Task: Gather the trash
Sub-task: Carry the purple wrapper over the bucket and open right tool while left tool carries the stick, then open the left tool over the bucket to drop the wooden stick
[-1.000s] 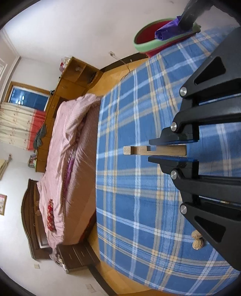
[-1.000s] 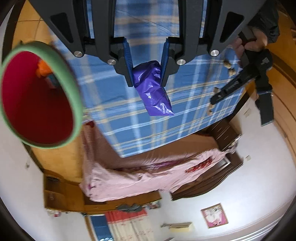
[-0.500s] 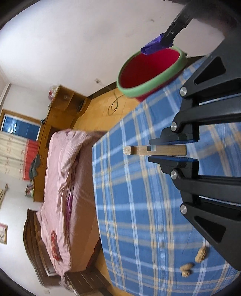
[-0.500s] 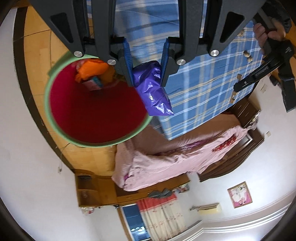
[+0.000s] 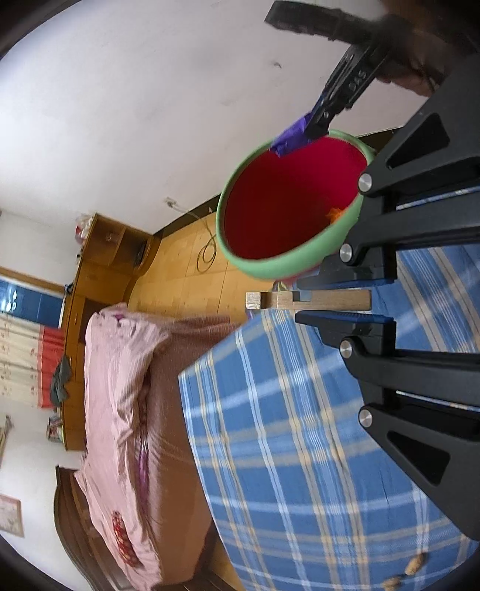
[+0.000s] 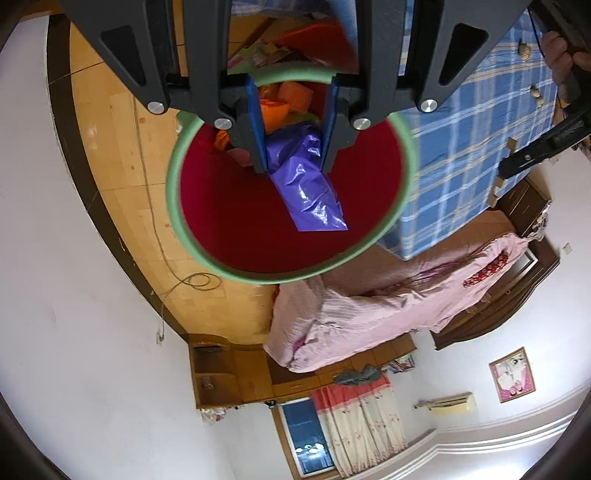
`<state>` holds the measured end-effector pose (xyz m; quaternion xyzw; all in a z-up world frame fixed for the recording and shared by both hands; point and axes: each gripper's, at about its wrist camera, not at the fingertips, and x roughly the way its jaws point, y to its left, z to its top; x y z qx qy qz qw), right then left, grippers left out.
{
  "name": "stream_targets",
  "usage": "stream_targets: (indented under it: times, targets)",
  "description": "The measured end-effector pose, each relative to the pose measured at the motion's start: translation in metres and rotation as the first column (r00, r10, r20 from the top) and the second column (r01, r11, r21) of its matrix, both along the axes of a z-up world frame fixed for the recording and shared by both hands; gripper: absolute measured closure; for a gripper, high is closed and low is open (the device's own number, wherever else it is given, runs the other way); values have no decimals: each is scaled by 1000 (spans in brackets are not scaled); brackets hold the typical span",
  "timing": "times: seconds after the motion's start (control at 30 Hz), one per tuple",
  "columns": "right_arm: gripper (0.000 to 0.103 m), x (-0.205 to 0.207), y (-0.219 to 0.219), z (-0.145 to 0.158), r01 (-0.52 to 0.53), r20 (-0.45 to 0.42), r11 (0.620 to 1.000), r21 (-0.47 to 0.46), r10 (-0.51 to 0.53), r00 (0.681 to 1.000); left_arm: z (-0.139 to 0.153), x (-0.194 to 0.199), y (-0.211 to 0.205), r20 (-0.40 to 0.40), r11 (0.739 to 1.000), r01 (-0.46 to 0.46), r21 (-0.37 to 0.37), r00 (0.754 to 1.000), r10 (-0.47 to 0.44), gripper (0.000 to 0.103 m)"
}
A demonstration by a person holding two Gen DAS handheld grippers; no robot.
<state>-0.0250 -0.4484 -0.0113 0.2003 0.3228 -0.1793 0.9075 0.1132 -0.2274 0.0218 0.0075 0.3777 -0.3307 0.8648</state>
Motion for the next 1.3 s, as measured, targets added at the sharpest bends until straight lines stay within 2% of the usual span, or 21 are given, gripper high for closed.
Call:
stream_targets:
  times: [0.23,0.3,0.47,0.67,0.77,0.9,1.03,1.3]
  targets:
    - [69,9,-27,-15,20,-27,1000,18,-19,999,-6,0,-45,-2,998,58,21,998,-58,93]
    - [65,8,-31,-18,13,-26,1000,24,-12,1000,-10,-2,-59,-6,996,84,31,996,-84,93]
    - [57,1,-35,-17,6,-2,999,39,-6,1000,-20,-2,-88,-19,990,129,55,992,-128,93]
    - [53,-8,-37,-13,5,15,999,47,-6,1000,-25,1,-108,-15,985,157,70,988,-156,92]
    - [50,-12,-36,-10,5,23,999,47,-6,1000,-28,3,-109,-50,985,154,72,987,-151,84]
    - [45,-10,-33,-9,3,26,999,45,-4,1000,-29,-1,-104,-57,986,146,77,988,-141,83]
    - [41,-13,-29,-7,-1,33,999,48,0,999,-27,-7,-94,-51,989,122,85,992,-117,71]
    - [29,-20,0,9,-38,65,998,41,35,997,-19,-22,-56,-36,995,48,92,998,-45,71]
